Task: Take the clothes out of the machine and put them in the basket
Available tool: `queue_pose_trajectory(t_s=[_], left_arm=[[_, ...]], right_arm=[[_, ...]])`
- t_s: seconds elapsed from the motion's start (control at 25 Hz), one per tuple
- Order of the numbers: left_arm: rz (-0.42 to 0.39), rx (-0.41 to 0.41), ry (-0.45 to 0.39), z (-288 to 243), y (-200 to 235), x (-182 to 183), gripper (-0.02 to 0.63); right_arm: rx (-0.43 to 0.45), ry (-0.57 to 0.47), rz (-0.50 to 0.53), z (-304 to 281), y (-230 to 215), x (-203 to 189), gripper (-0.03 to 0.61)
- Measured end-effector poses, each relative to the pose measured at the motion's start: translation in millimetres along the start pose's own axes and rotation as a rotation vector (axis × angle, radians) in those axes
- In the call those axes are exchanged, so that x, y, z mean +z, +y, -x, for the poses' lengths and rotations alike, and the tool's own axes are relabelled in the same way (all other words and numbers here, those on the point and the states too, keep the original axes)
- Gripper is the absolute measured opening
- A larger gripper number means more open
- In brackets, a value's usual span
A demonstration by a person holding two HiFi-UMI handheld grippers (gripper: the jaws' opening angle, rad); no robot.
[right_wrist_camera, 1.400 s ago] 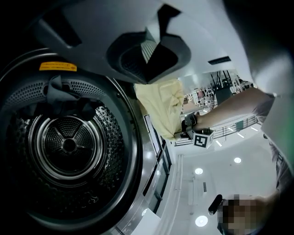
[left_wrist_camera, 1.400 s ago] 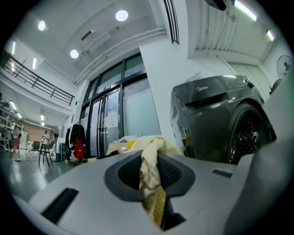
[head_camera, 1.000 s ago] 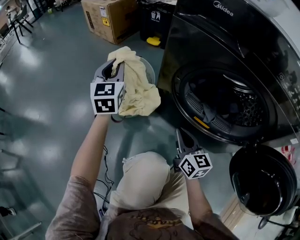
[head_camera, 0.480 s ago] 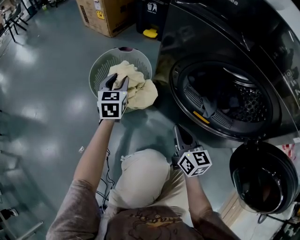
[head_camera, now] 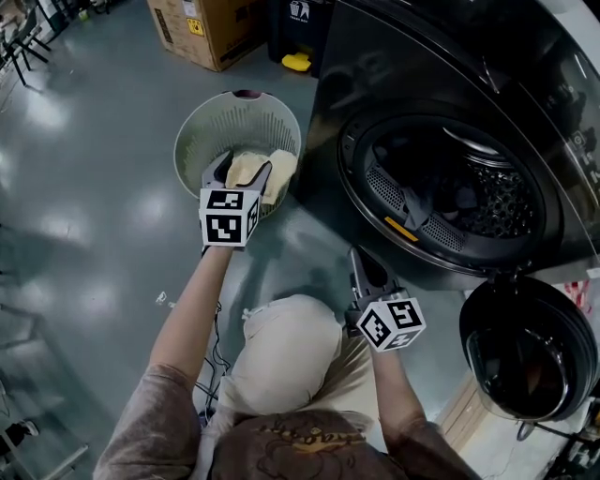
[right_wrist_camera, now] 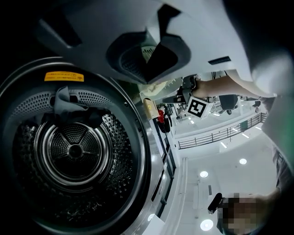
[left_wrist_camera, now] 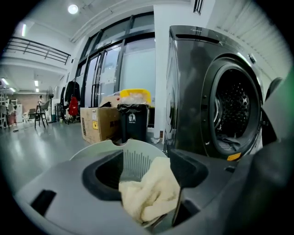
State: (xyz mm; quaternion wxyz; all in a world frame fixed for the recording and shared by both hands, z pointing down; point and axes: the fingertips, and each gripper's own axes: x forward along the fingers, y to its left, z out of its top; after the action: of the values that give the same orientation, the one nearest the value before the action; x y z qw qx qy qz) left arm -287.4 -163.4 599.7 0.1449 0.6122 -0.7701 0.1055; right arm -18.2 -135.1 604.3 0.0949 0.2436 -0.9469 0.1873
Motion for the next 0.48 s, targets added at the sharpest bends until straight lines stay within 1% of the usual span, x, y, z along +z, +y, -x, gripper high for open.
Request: queue_pose_trajectory(t_s=[0.28, 0.48], left_arm=[[-0.001, -0.048, -0.028, 5, -23, 8, 0.313], [-0.013, -0.113, -0.05, 8, -55, 17, 0.313]], right_arm=[[-0.035, -0.02, 0.005, 13, -6, 6, -0.003], [-0.074, -0.039, 0.012, 29, -16, 12, -0.003]])
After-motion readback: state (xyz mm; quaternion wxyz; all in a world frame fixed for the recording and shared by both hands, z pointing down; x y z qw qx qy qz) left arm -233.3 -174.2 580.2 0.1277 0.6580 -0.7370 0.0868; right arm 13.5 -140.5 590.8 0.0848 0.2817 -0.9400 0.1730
